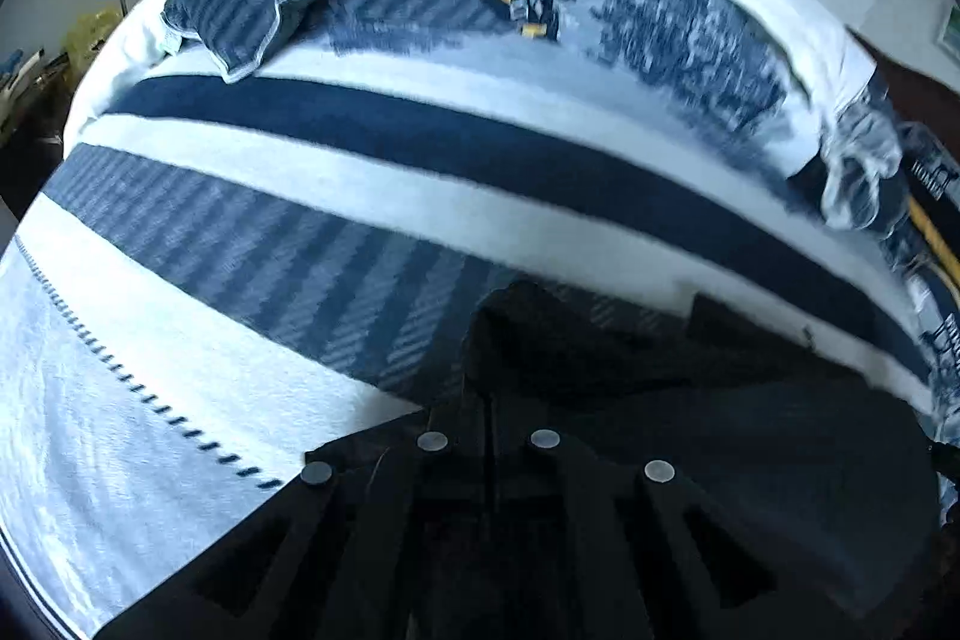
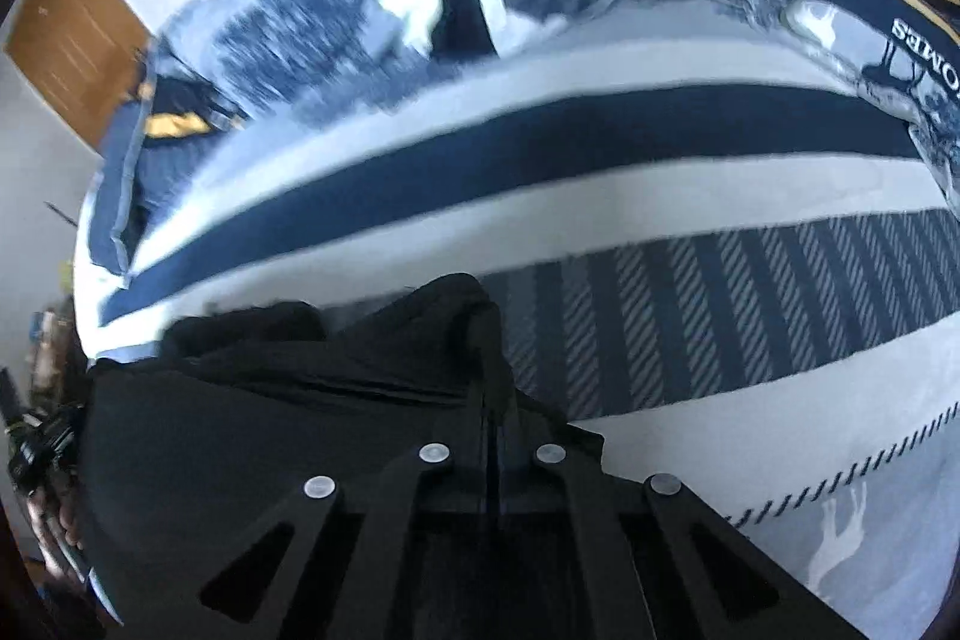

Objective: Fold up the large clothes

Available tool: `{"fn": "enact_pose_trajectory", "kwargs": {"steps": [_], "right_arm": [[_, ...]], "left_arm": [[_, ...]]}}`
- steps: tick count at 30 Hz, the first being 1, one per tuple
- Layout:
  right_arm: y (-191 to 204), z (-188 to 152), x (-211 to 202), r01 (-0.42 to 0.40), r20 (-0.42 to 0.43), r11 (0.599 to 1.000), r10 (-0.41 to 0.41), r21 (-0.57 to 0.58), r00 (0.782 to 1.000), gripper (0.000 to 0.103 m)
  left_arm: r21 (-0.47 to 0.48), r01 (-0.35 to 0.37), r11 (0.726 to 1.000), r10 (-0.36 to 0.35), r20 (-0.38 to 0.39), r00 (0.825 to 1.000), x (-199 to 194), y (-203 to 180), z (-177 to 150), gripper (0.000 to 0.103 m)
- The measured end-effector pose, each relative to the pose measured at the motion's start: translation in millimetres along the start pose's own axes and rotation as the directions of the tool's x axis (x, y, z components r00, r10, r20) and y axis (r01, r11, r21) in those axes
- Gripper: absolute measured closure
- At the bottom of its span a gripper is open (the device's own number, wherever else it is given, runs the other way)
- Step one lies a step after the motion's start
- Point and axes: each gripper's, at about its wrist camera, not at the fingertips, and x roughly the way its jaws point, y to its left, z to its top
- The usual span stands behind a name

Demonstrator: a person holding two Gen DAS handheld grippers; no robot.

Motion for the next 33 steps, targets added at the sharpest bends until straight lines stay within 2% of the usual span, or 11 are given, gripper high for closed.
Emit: {"fn": "enact_pose_trajectory", "kwargs": {"steps": [4, 7, 11, 13, 14, 15, 17, 19, 22, 27, 33], "right_arm": [[-5, -11, 41, 0.070, -0.067, 0.998, -0.070, -0.005, 0.995, 0.102], [-13, -15, 53, 0.124, -0.067, 0.992, -0.123, 0.014, 0.990, 0.103], [-39, -18, 12, 0.023, 0.013, 0.988, -0.025, 0.152, 1.000, 0.100], [-48, -34, -28, -0.047, 0.072, 0.986, 0.036, 0.158, 0.997, 0.098], [-51, -46, -47, -0.086, 0.102, 0.985, 0.071, 0.151, 0.992, 0.090], [-53, -61, -67, -0.126, 0.131, 0.983, 0.108, 0.137, 0.985, 0.080], [-57, -96, -102, -0.158, 0.193, 0.977, 0.129, 0.143, 0.973, 0.013], [-58, -151, -129, -0.185, 0.240, 0.965, 0.137, 0.188, 0.961, 0.014], [-62, -217, -134, -0.303, 0.228, 0.915, 0.245, 0.266, 0.942, 0.014], [-54, -288, -112, -0.437, 0.190, 0.812, 0.394, 0.386, 0.899, 0.014], [-59, -285, -99, -0.458, 0.204, 0.754, 0.412, 0.470, 0.888, 0.014]], "left_arm": [[0.052, -0.082, 0.995, 0.084, -0.033, 0.996, 23, -9, -12, 0.101], [0.028, -0.066, 0.997, 0.068, -0.050, 0.996, 19, -1, -13, 0.098], [-0.115, 0.028, 0.993, -0.030, -0.016, 0.999, -31, 41, -9, 0.095], [-0.142, 0.033, 0.989, -0.029, 0.027, 0.999, -68, 59, -15, 0.074], [-0.144, 0.019, 0.989, -0.011, 0.055, 0.998, -92, 66, -25, 0.049], [-0.146, 0.010, 0.989, 0.001, 0.076, 0.997, -109, 69, -34, 0.038], [-0.171, 0.024, 0.985, -0.002, 0.128, 0.992, -150, 79, -70, 0.030], [-0.219, 0.058, 0.974, -0.037, 0.098, 0.994, -175, 86, -111, 0.030], [-0.359, 0.144, 0.922, -0.127, 0.072, 0.989, -190, 99, -176, 0.030], [-0.586, 0.217, 0.780, -0.281, -0.020, 0.959, -169, 94, -264, 0.030], [-0.655, 0.218, 0.724, -0.302, -0.017, 0.953, -150, 82, -263, 0.030]]}}
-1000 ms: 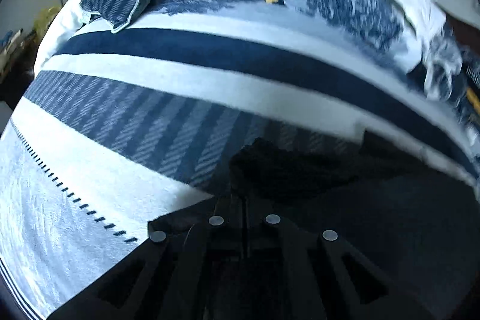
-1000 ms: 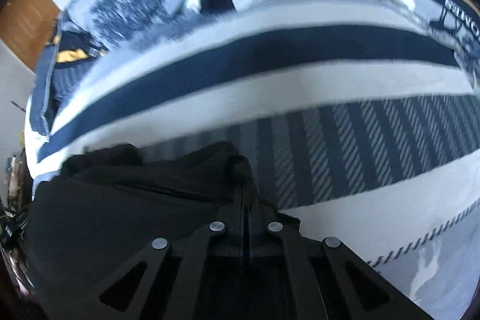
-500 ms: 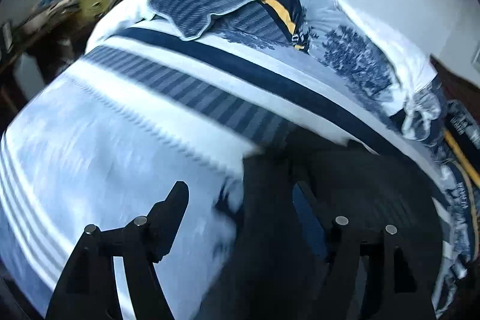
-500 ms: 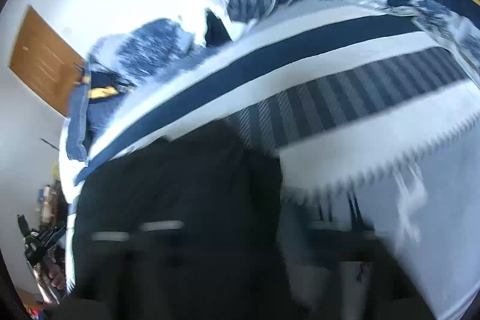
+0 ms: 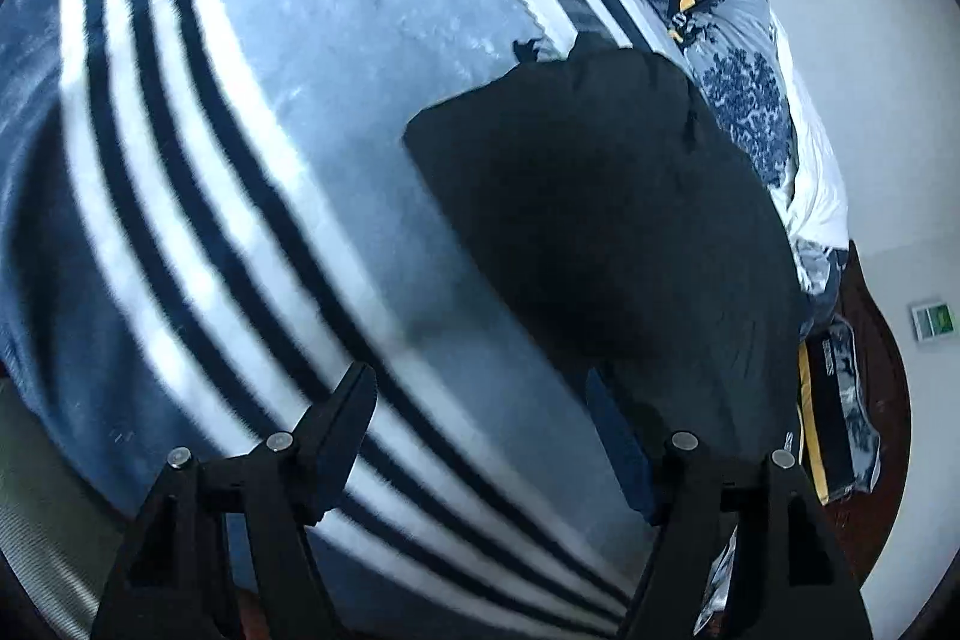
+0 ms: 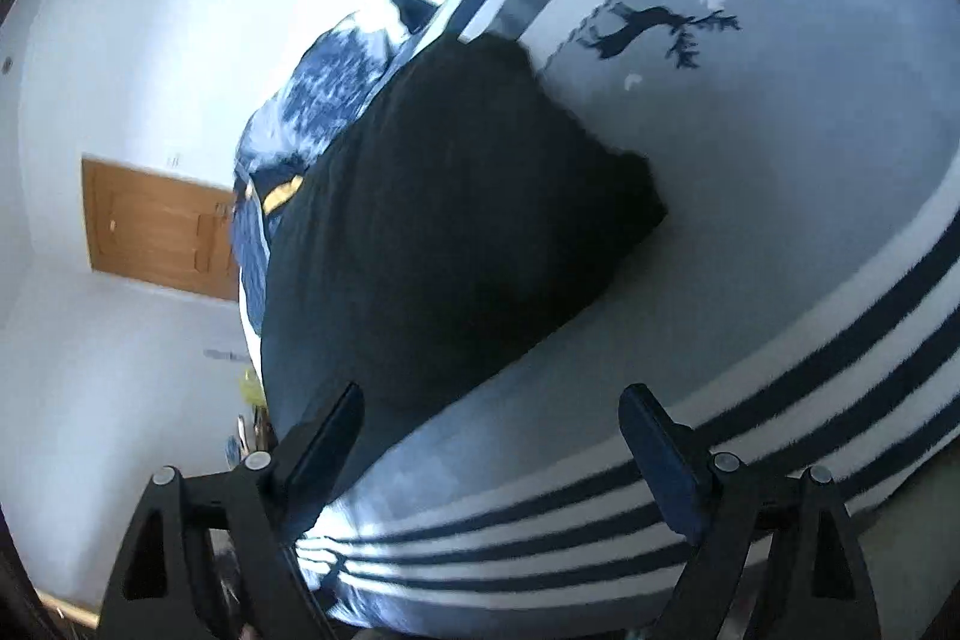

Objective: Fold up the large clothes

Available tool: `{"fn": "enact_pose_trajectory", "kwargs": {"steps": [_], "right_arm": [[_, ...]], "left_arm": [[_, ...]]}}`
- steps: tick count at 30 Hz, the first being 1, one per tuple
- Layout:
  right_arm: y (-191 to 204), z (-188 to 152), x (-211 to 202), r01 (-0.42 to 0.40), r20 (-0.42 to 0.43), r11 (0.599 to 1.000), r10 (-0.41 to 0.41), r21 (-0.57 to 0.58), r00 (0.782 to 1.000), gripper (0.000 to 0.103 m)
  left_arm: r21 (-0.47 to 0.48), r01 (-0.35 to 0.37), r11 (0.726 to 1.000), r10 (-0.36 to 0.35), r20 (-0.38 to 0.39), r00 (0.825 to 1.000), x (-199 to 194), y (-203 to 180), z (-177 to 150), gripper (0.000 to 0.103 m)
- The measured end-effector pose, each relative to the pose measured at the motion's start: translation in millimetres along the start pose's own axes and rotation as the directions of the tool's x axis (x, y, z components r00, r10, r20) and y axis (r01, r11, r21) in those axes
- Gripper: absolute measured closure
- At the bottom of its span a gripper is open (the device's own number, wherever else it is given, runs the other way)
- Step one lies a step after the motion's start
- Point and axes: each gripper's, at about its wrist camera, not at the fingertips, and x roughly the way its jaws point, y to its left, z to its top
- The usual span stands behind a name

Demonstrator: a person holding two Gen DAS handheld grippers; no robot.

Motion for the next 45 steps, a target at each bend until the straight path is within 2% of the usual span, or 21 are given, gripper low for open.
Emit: {"fn": "enact_pose_trajectory", "kwargs": {"steps": [3, 7, 9, 12, 13, 15, 16, 17, 18, 19, 23, 26, 30, 32, 34, 36, 40, 42, 43, 44, 45], "right_arm": [[-8, 16, 12, -0.013, -0.005, 0.998, 0.014, 0.055, 1.000, 0.014], [-21, 30, 29, -0.016, -0.020, 0.992, 0.019, 0.123, 1.000, 0.014], [-27, 34, 37, -0.047, -0.013, 0.989, 0.050, 0.143, 0.999, 0.020], [-36, 40, 51, -0.046, -0.035, 0.984, 0.053, 0.175, 0.998, 0.037], [-37, 43, 56, -0.059, -0.043, 0.982, 0.068, 0.182, 0.997, 0.046], [-40, 48, 66, -0.068, -0.055, 0.980, 0.079, 0.185, 0.995, 0.053], [-40, 51, 70, -0.085, -0.057, 0.979, 0.097, 0.184, 0.994, 0.062], [-40, 52, 71, -0.096, -0.057, 0.978, 0.109, 0.188, 0.992, 0.073], [-39, 53, 71, -0.108, -0.058, 0.977, 0.121, 0.184, 0.991, 0.078], [-31, 54, 66, -0.113, -0.055, 0.983, 0.122, 0.147, 0.991, 0.089], [-9, 45, 37, -0.090, -0.038, 0.995, 0.092, 0.044, 0.995, 0.096], [1, 25, 5, -0.102, -0.034, 0.995, 0.102, -0.010, 0.994, 0.097], [-6, -8, -38, -0.101, -0.030, 0.994, 0.100, -0.032, 0.995, 0.097], [-16, -23, -57, -0.104, -0.029, 0.994, 0.103, -0.033, 0.994, 0.097], [-22, -33, -65, -0.073, -0.037, 0.996, 0.071, -0.046, 0.997, 0.097], [-31, -35, -64, -0.042, -0.054, 0.998, 0.039, -0.053, 0.998, 0.097], [-44, -36, -63, 0.023, -0.068, 0.999, -0.026, -0.041, 0.997, 0.093], [-43, -33, -65, 0.057, -0.079, 0.998, -0.060, -0.035, 0.995, 0.092], [-41, -32, -69, 0.088, -0.072, 0.995, -0.091, -0.044, 0.993, 0.090], [-39, -31, -75, 0.122, -0.055, 0.991, -0.126, -0.060, 0.991, 0.084], [-35, -29, -82, 0.153, -0.032, 0.985, -0.156, -0.078, 0.987, 0.080]], "left_arm": [[-0.008, 0.006, 1.000, -0.006, 0.026, 1.000, 5, -16, 14, 0.029], [-0.072, -0.007, 0.997, 0.007, 0.000, 1.000, 27, -11, 31, 0.026], [-0.156, 0.021, 0.988, -0.021, 0.005, 1.000, 35, 2, 43, 0.026], [-0.205, 0.066, 0.976, -0.062, 0.026, 0.998, 42, 9, 50, 0.026], [-0.205, 0.080, 0.976, -0.074, 0.033, 0.997, 44, 8, 52, 0.027], [-0.197, 0.087, 0.977, -0.082, 0.031, 0.996, 47, 6, 57, 0.040], [-0.205, 0.102, 0.973, -0.099, 0.025, 0.995, 49, 6, 61, 0.062], [-0.222, 0.142, 0.965, -0.140, 0.021, 0.990, 49, 8, 64, 0.078], [-0.225, 0.169, 0.960, -0.168, 0.027, 0.985, 45, 9, 67, 0.085], [-0.212, 0.172, 0.962, -0.168, 0.036, 0.985, 40, 10, 68, 0.093], [-0.061, 0.145, 0.987, -0.140, 0.088, 0.986, -5, -3, 57, 0.100], [-0.009, 0.120, 0.993, -0.118, 0.118, 0.986, -44, 1, 37, 0.100], [0.027, 0.087, 0.996, -0.089, 0.088, 0.992, -84, 25, 7, 0.100], [0.058, 0.045, 0.997, -0.049, 0.066, 0.997, -92, 39, -8, 0.100], [0.082, 0.010, 0.997, -0.014, 0.048, 0.999, -89, 47, -19, 0.100], [0.093, -0.008, 0.996, 0.004, 0.045, 0.999, -85, 51, -24, 0.100], [0.143, -0.117, 0.983, 0.110, 0.058, 0.992, -79, 47, -29, 0.097], [0.178, -0.138, 0.974, 0.124, 0.092, 0.988, -89, 40, -32, 0.092], [0.201, -0.157, 0.967, 0.135, 0.122, 0.983, -97, 35, -33, 0.081], [0.215, -0.170, 0.962, 0.141, 0.146, 0.979, -103, 31, -34, 0.062], [0.230, -0.182, 0.956, 0.143, 0.178, 0.974, -110, 26, -34, 0.053]]}}
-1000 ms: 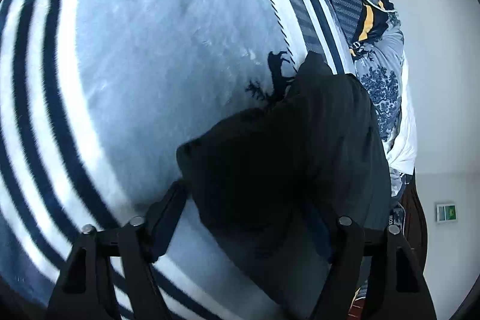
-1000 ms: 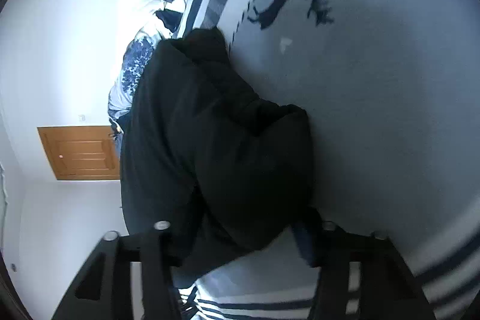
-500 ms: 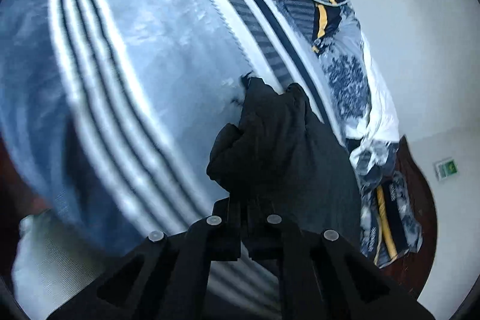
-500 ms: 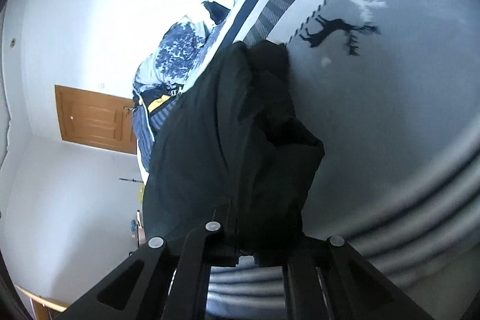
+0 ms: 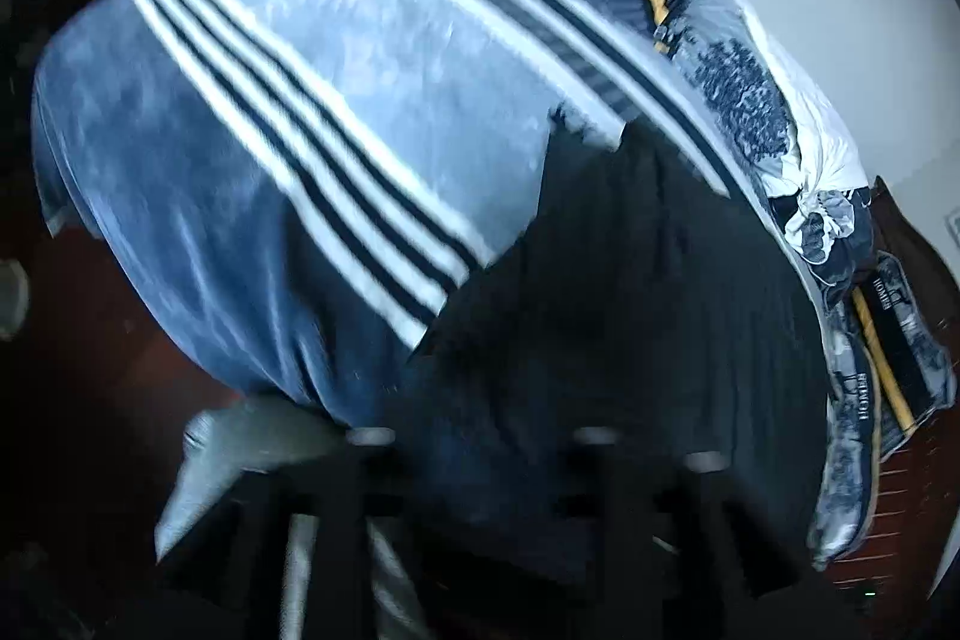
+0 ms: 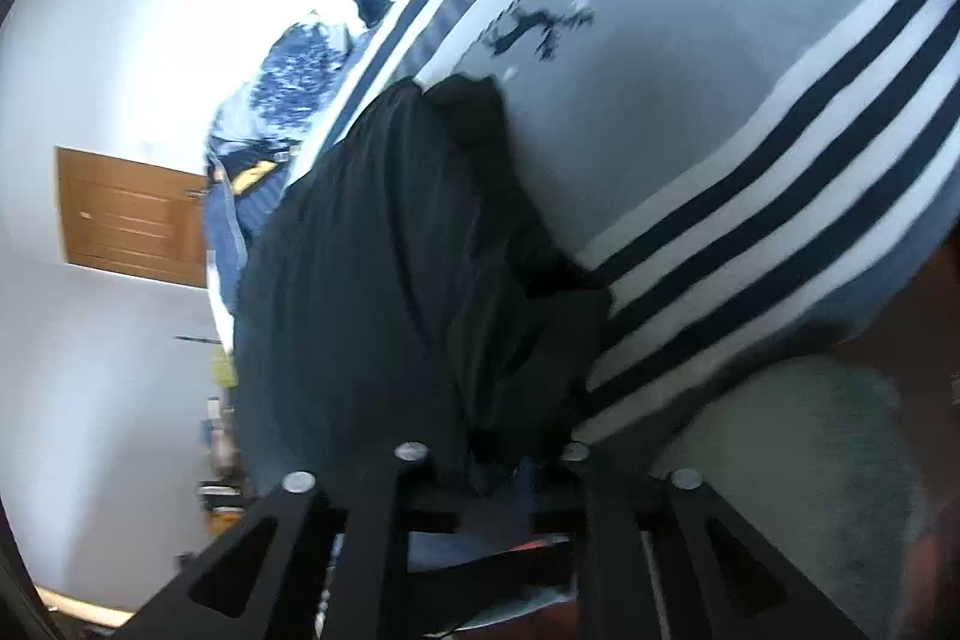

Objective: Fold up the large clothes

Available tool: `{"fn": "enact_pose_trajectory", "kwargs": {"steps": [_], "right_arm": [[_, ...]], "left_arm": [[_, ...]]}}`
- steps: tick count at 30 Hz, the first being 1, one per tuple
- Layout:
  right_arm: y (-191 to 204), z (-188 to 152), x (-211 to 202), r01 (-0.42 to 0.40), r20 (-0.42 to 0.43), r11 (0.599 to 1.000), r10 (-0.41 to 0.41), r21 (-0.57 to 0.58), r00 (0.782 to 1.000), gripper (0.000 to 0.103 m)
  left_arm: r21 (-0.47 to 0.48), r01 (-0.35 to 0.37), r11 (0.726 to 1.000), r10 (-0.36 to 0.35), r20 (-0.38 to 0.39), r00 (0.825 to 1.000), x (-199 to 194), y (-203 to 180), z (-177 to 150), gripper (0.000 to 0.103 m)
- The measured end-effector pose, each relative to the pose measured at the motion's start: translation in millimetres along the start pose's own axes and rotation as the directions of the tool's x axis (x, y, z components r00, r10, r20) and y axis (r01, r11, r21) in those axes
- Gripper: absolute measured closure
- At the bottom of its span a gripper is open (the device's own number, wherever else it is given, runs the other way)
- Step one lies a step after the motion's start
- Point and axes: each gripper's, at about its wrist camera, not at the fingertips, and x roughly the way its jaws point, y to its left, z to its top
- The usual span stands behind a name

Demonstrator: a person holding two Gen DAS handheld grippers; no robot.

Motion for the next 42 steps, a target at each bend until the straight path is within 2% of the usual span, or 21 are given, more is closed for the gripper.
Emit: {"fn": "enact_pose_trajectory", "kwargs": {"steps": [1, 2, 3, 4, 6, 9, 11, 13, 15, 16, 19, 22, 27, 30, 31, 33, 34, 35, 36, 38, 42], "right_arm": [[2, 1, -8, 0.035, 0.026, 0.999, -0.034, -0.015, 0.999, 0.068], [4, 3, -17, 0.068, 0.055, 0.997, -0.067, -0.030, 0.996, 0.044], [7, 5, -24, 0.084, 0.079, 0.995, -0.081, -0.044, 0.994, 0.031], [13, 10, -34, 0.100, 0.121, 0.992, -0.090, -0.083, 0.989, 0.027], [28, 20, -46, 0.107, 0.150, 0.981, -0.083, -0.160, 0.985, 0.027], [57, 40, -53, 0.101, 0.145, 0.955, -0.062, -0.279, 0.987, 0.027], [81, 55, -51, 0.124, 0.183, 0.933, -0.064, -0.337, 0.981, 0.027], [96, 60, -49, 0.100, 0.200, 0.925, -0.027, -0.367, 0.979, 0.027], [108, 71, -31, 0.044, 0.138, 0.923, 0.009, -0.381, 0.990, 0.027], [112, 83, -15, 0.027, 0.086, 0.928, 0.005, -0.371, 0.996, 0.027], [121, 106, 20, 0.030, 0.001, 0.922, -0.033, -0.386, 0.999, 0.027], [118, 132, 59, -0.019, -0.101, 0.945, -0.014, -0.326, 0.995, 0.027], [111, 167, 117, 0.062, -0.158, 0.960, -0.108, -0.274, 0.981, 0.027], [109, 177, 142, 0.057, -0.200, 0.961, -0.113, -0.269, 0.973, 0.033], [108, 180, 150, 0.059, -0.211, 0.963, -0.117, -0.263, 0.971, 0.039], [108, 183, 164, 0.039, -0.249, 0.967, -0.103, -0.251, 0.963, 0.057], [108, 183, 168, 0.051, -0.245, 0.966, -0.115, -0.254, 0.963, 0.071], [111, 182, 166, 0.044, -0.239, 0.964, -0.109, -0.264, 0.965, 0.086], [114, 181, 161, 0.027, -0.228, 0.962, -0.092, -0.273, 0.969, 0.093], [124, 177, 146, 0.040, -0.175, 0.954, -0.096, -0.297, 0.980, 0.098], [147, 174, 100, 0.032, -0.060, 0.935, -0.057, -0.353, 0.997, 0.101]], "left_arm": [[0.012, -0.006, 1.000, 0.005, 0.028, 1.000, -6, -3, 2, 0.040], [0.025, -0.013, 1.000, 0.012, 0.070, 0.998, -15, -8, 4, 0.037], [0.037, -0.017, 0.999, 0.014, 0.091, 0.996, -22, -8, 5, 0.037], [0.071, -0.018, 0.997, 0.010, 0.108, 0.994, -25, -17, 10, 0.037], [0.140, -0.018, 0.990, 0.000, 0.123, 0.992, -27, -32, 19, 0.037], [0.241, -0.052, 0.969, 0.017, 0.148, 0.989, -18, -59, 36, 0.036], [0.290, -0.067, 0.955, 0.028, 0.135, 0.990, -3, -76, 49, 0.036], [0.329, -0.065, 0.942, 0.029, 0.114, 0.993, 12, -90, 60, 0.036], [0.369, -0.071, 0.927, 0.033, 0.107, 0.994, 29, -105, 70, 0.036], [0.386, -0.082, 0.919, 0.044, 0.106, 0.993, 41, -113, 77, 0.036], [0.412, -0.074, 0.908, 0.048, 0.073, 0.996, 69, -129, 96, 0.036], [0.397, -0.026, 0.918, 0.041, -0.031, 0.999, 109, -138, 121, 0.036], [0.380, 0.009, 0.925, 0.031, -0.099, 0.995, 164, -148, 150, 0.037], [0.341, 0.058, 0.938, 0.018, -0.215, 0.977, 194, -147, 153, 0.037], [0.326, 0.078, 0.942, 0.005, -0.245, 0.969, 200, -146, 151, 0.038], [0.321, 0.086, 0.943, 0.000, -0.258, 0.966, 202, -146, 148, 0.057], [0.319, 0.085, 0.944, -0.003, -0.249, 0.968, 200, -145, 147, 0.078], [0.308, 0.111, 0.945, -0.034, -0.247, 0.969, 195, -145, 146, 0.091], [0.300, 0.133, 0.945, -0.059, -0.242, 0.968, 190, -145, 145, 0.096], [0.320, 0.129, 0.939, -0.081, -0.160, 0.984, 166, -148, 146, 0.100], [0.373, 0.110, 0.921, -0.108, -0.026, 0.994, 129, -161, 151, 0.101]]}}
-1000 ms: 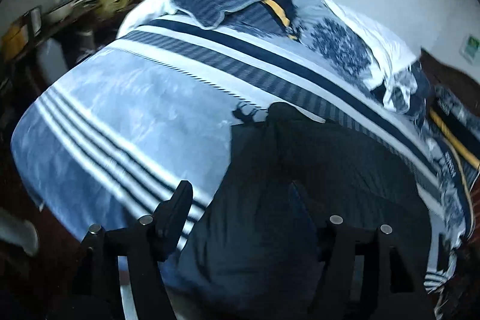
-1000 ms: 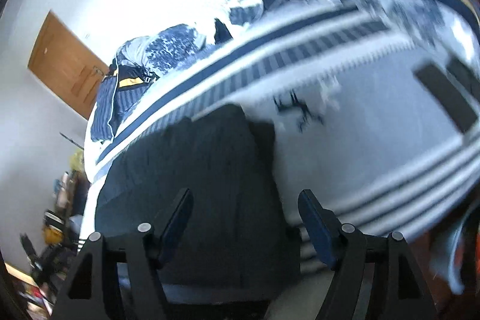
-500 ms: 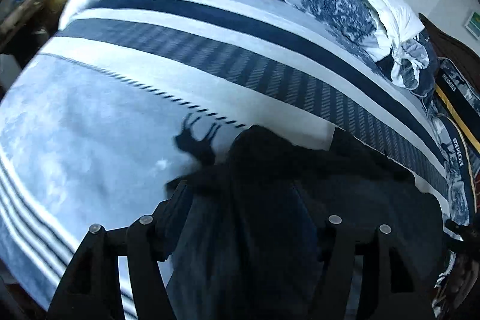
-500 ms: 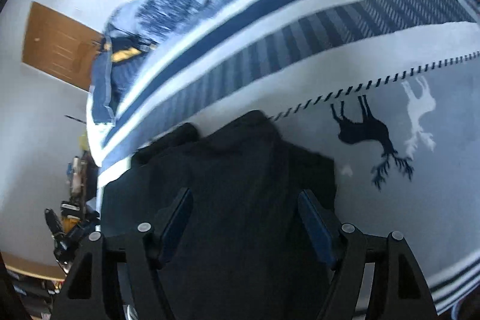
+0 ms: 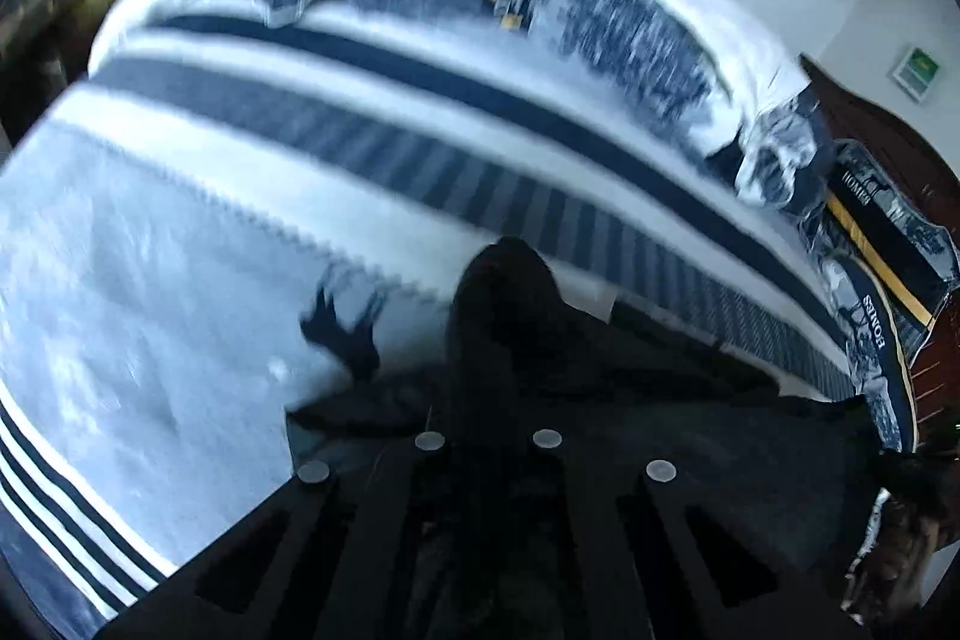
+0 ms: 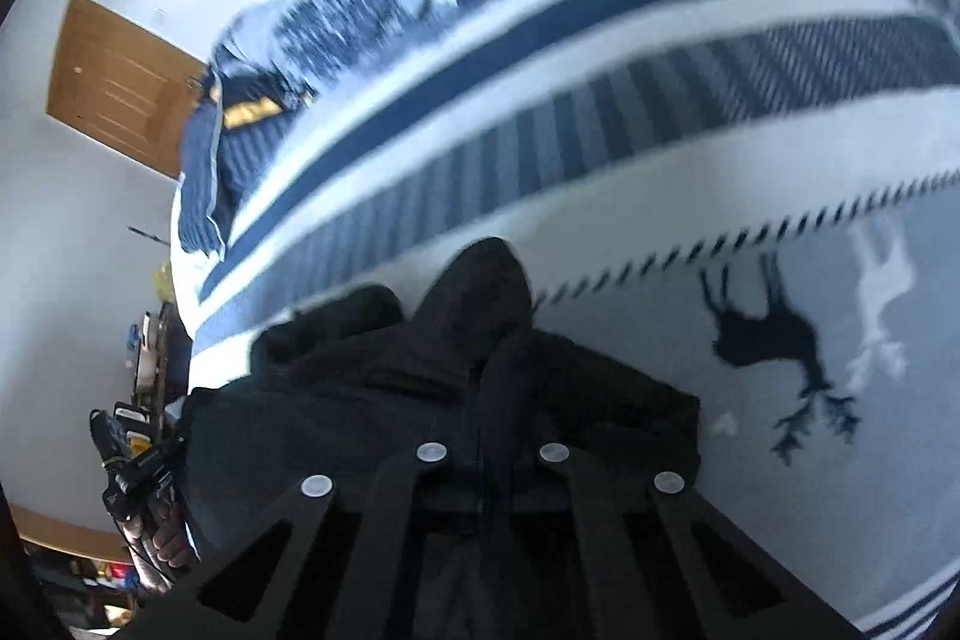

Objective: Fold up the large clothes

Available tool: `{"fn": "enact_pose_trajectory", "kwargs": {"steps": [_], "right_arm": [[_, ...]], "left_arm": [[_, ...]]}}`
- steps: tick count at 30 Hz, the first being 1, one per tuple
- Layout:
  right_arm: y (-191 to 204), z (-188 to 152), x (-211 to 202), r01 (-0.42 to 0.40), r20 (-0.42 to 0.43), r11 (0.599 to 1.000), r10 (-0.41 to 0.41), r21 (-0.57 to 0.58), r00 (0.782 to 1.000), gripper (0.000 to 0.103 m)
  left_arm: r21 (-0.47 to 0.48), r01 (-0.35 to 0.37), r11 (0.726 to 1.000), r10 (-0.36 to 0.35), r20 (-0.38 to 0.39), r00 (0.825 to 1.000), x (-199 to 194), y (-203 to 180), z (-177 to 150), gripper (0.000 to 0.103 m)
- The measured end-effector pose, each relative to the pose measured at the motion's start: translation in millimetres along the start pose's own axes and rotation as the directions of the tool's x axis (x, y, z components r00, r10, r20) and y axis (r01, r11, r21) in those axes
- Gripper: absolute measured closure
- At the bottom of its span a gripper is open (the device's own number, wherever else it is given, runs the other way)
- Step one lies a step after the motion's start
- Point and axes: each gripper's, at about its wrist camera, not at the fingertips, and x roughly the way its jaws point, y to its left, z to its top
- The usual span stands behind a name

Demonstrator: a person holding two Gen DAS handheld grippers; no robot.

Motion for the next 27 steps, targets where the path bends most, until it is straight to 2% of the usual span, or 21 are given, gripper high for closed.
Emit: {"fn": "enact_pose_trajectory", "kwargs": {"steps": [3, 4, 9, 15, 18, 27], "right_arm": [[19, 7, -13, 0.038, 0.057, 0.998, -0.036, -0.048, 0.998, 0.101], [26, 12, -12, 0.060, 0.075, 0.996, -0.055, -0.064, 0.996, 0.101], [11, 24, 30, 0.134, 0.024, 0.991, -0.134, -0.020, 0.991, 0.101], [-14, 1, 67, 0.187, 0.007, 0.982, -0.187, 0.010, 0.982, 0.101], [-31, -5, 80, 0.164, 0.014, 0.985, -0.165, 0.062, 0.986, 0.102], [-34, -22, 84, 0.166, 0.096, 0.984, -0.171, 0.062, 0.981, 0.102]], "left_arm": [[-0.022, -0.041, 0.999, 0.042, 0.080, 0.996, -7, -4, 10, 0.101], [-0.037, -0.050, 0.998, 0.053, 0.080, 0.995, -1, -3, 13, 0.101], [-0.053, -0.150, 0.987, 0.148, -0.031, 0.989, 56, 7, 1, 0.101], [-0.037, -0.193, 0.980, 0.192, -0.023, 0.981, 76, 2, -11, 0.100], [-0.006, -0.225, 0.974, 0.225, -0.004, 0.974, 86, -2, -11, 0.100], [-0.062, -0.189, 0.980, 0.190, 0.007, 0.982, 101, 14, -25, 0.097]]}}
